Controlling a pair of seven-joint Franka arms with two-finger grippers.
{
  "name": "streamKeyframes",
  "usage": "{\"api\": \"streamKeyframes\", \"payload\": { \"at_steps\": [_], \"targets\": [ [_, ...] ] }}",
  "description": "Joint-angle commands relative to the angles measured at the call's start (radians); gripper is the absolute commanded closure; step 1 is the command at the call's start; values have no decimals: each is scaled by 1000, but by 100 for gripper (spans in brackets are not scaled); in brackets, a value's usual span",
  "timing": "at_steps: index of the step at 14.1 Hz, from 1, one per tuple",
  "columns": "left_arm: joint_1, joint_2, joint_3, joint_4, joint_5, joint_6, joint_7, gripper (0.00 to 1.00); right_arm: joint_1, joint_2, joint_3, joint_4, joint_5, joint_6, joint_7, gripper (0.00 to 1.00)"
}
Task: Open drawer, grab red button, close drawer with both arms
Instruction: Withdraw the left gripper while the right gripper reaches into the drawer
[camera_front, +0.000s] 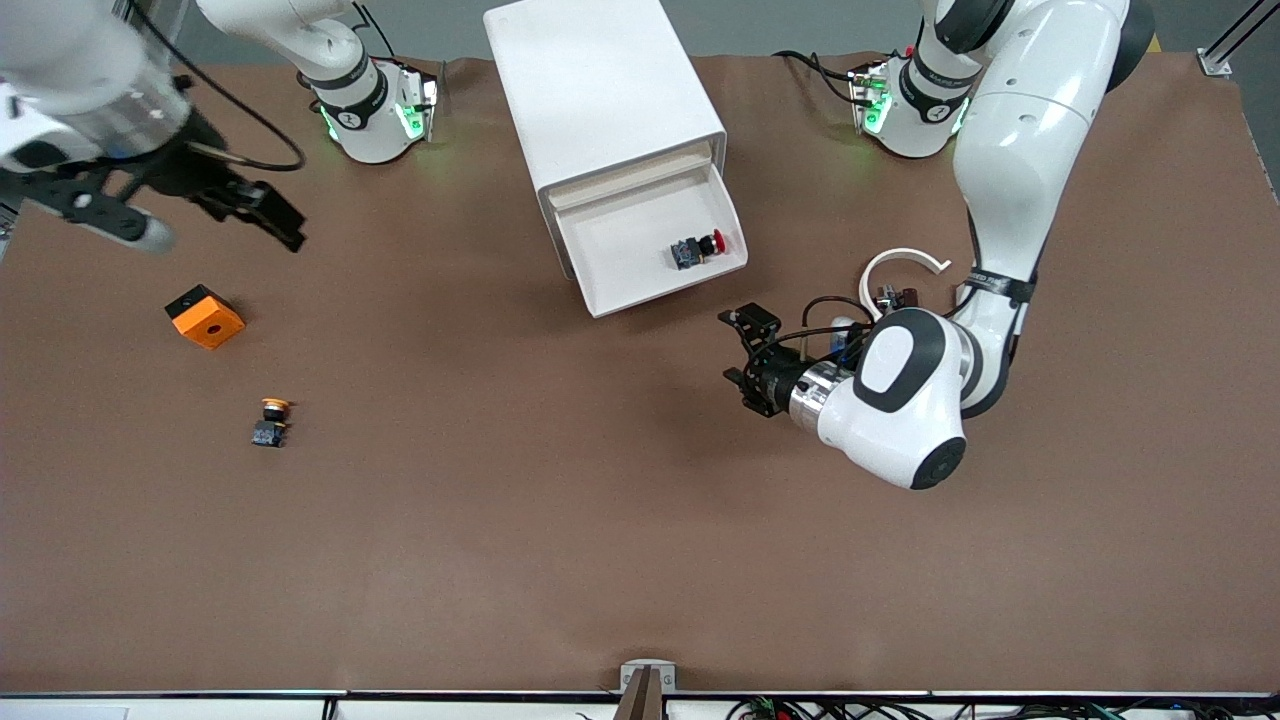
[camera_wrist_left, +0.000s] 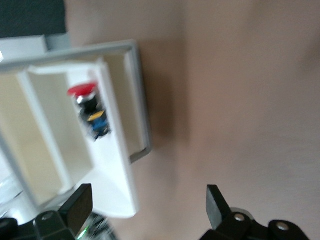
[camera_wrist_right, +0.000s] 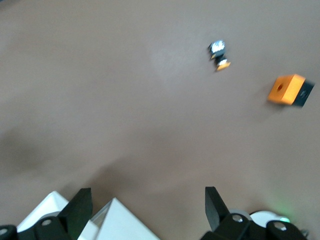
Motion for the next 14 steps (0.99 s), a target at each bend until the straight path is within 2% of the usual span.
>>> {"api": "streamKeyframes", "payload": {
  "at_steps": [1, 5, 8, 10, 14],
  "targets": [
    [-4, -56, 1, 0, 158, -7, 83, 0, 81, 50, -15, 16, 46, 42, 198, 0],
    [39, -131, 4, -3, 287, -10, 333, 0, 240, 114, -15, 18, 67, 47, 439, 0],
    [50, -184, 3, -6, 466, -10, 540, 0, 334, 171, -15, 23, 125, 88, 609, 0],
    [53, -214, 3, -7, 546, -10, 647, 0, 376, 211, -15, 27, 136, 125, 724, 0],
    [120, -253, 0, -15, 577, -17, 1033, 0, 469, 309, -15, 59, 135, 204, 922, 0]
  ]
}}
